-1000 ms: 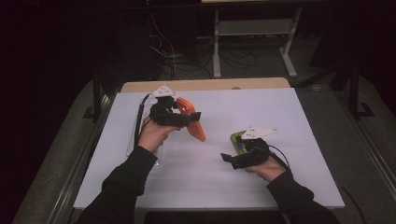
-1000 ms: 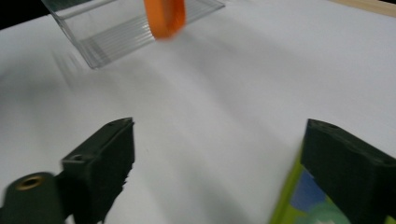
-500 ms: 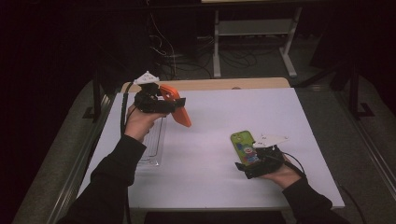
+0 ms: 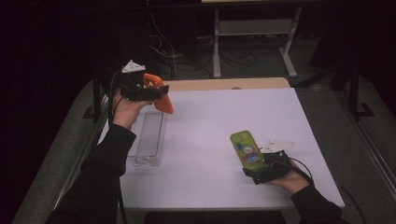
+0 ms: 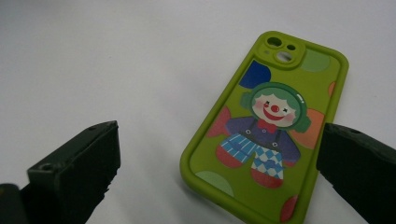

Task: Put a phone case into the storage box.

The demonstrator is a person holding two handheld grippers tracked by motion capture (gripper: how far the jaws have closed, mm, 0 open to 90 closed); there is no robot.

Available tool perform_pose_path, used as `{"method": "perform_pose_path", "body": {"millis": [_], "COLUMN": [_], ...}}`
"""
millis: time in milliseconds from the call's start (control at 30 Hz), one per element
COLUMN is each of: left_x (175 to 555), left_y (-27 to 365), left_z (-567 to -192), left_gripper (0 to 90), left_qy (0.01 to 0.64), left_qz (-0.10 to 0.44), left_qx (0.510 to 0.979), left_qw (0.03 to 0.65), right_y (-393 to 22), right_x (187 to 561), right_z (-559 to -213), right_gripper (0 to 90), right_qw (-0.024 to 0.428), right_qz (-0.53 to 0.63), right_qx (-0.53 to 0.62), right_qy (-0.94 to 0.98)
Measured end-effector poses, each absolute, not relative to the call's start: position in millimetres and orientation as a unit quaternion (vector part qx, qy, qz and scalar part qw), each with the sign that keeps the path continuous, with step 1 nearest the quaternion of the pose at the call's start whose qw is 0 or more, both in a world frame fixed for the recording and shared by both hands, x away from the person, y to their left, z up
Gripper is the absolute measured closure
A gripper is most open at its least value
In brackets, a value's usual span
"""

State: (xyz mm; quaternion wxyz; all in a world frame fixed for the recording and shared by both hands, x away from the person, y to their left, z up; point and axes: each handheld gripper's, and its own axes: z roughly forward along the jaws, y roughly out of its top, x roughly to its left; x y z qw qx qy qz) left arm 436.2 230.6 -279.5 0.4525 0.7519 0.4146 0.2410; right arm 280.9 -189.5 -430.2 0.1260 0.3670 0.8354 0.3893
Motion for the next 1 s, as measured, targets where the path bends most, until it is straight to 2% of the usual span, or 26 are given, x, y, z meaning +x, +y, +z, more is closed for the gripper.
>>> {"method": "perform_pose_path", "body": {"millis": [167, 567, 667, 1000], "left_x": [454, 484, 491, 512], "left_y": [240, 246, 244, 234], "left_z": [-287, -314, -321, -346], "left_gripper": [14.0, 13.9, 13.8, 13.5], "left_qy": [0.460, 0.536, 0.542, 0.564], "left_qz": [0.274, 0.287, 0.303, 0.306], "left_qx": [0.734, 0.715, 0.717, 0.719], "left_qw": [0.418, 0.346, 0.317, 0.265], "right_y": [-190, -192, -192, -194], "right_x": [282, 281, 281, 280], "right_z": [-429, -426, -425, -423], "right_gripper": [0.0, 0.0, 0.0, 0.0], "right_qw": [0.129, 0.130, 0.133, 0.133], "right_qz": [0.393, 0.403, 0.406, 0.413], "right_qx": [0.365, 0.361, 0.359, 0.361], "right_qy": [0.834, 0.831, 0.830, 0.825]}}
